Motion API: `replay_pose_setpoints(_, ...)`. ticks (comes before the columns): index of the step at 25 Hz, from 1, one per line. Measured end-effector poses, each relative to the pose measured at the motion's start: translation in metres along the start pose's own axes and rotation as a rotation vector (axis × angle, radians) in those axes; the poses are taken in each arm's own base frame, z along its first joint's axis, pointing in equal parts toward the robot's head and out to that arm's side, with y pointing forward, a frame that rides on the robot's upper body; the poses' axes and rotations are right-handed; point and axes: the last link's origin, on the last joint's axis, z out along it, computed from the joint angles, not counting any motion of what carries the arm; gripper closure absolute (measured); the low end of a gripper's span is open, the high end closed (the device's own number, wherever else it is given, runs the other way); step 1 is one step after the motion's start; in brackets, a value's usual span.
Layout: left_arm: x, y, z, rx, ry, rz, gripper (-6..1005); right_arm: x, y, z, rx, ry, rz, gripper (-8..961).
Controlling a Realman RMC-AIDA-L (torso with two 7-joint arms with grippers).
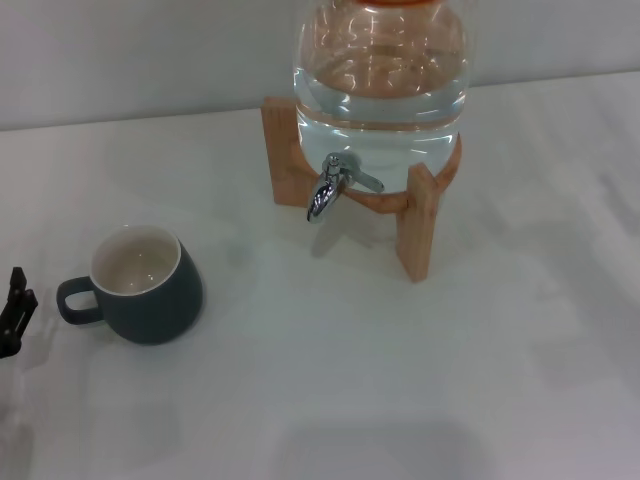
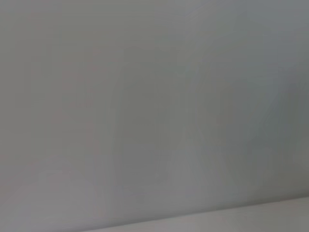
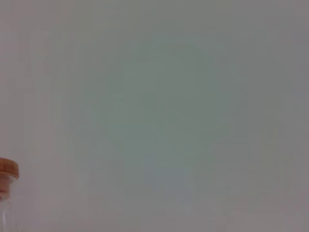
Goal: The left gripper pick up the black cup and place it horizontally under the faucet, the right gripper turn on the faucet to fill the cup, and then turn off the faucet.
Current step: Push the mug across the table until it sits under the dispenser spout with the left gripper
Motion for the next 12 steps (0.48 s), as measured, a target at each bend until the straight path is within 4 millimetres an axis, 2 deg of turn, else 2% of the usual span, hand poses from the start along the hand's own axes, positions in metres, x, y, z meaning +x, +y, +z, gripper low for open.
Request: replay_pose_setpoints(12,-0.002,0.007,-0.012,-0.016,0.005,0.025,115,0.001,-0.001,-0.001,0.007,0.009,0.000,113)
